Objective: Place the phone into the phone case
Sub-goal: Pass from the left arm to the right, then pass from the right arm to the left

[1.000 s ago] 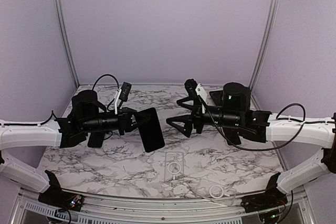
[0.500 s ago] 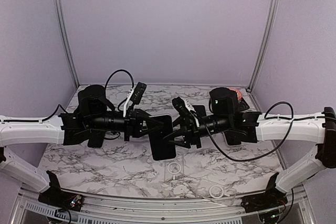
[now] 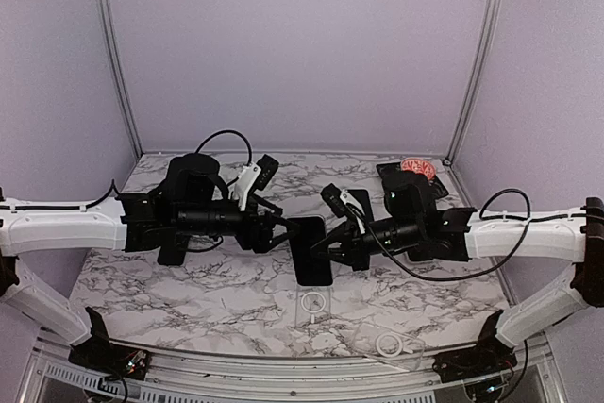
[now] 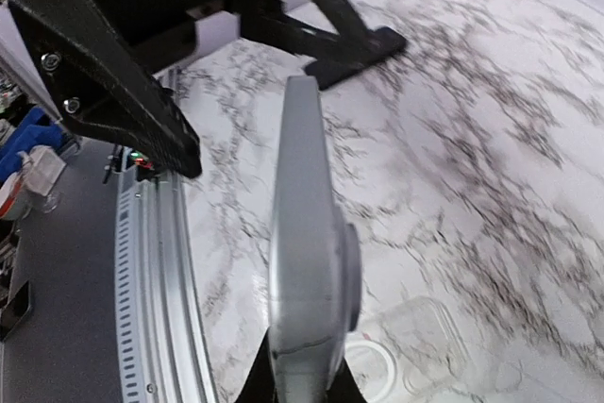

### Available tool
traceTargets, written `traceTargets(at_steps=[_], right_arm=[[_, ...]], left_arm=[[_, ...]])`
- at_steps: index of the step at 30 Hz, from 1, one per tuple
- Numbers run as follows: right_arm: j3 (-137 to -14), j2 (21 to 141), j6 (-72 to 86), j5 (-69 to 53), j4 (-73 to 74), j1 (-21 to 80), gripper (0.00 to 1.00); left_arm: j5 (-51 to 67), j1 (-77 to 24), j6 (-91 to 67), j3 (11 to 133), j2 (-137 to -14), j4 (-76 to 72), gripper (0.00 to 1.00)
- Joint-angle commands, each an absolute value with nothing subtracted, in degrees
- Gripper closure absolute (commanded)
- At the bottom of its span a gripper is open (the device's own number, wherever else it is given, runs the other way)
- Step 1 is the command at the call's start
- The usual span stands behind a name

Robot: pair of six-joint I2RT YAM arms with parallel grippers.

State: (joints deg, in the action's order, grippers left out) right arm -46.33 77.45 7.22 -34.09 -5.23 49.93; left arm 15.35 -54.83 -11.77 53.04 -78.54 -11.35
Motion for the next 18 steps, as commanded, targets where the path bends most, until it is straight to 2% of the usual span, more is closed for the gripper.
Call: traceTargets(at_steps=[1, 5, 9, 11, 18], right_arm=[[-44.0, 73.9, 14.1, -19.6, 4.8, 47.6, 1.0], [-41.1, 70.0, 19.8, -13.7, 9.0, 47.6, 1.0], [-36.5, 66.9, 26.5, -7.5, 8.2, 47.7, 1.0], [-34.0, 67.5, 28.9, -7.7, 4.6, 47.7, 1.0], [-30.9, 73.7, 31.9, -9.6, -9.1, 47.8, 1.0]], left_arm=[[-1.3, -55.2, -8.0, 54.7, -82.4, 8.8, 0.32], [-0.4, -56.1, -8.7, 52.1, -84.7, 11.9, 0.54], [-0.3, -58.3, -8.4, 51.5, -90.0, 13.1, 0.61], [1.7, -59.4, -7.8, 52.5, -93.5, 13.5, 0.69], [8.1, -61.7, -5.1, 57.0, -103.3, 12.8, 0.72]])
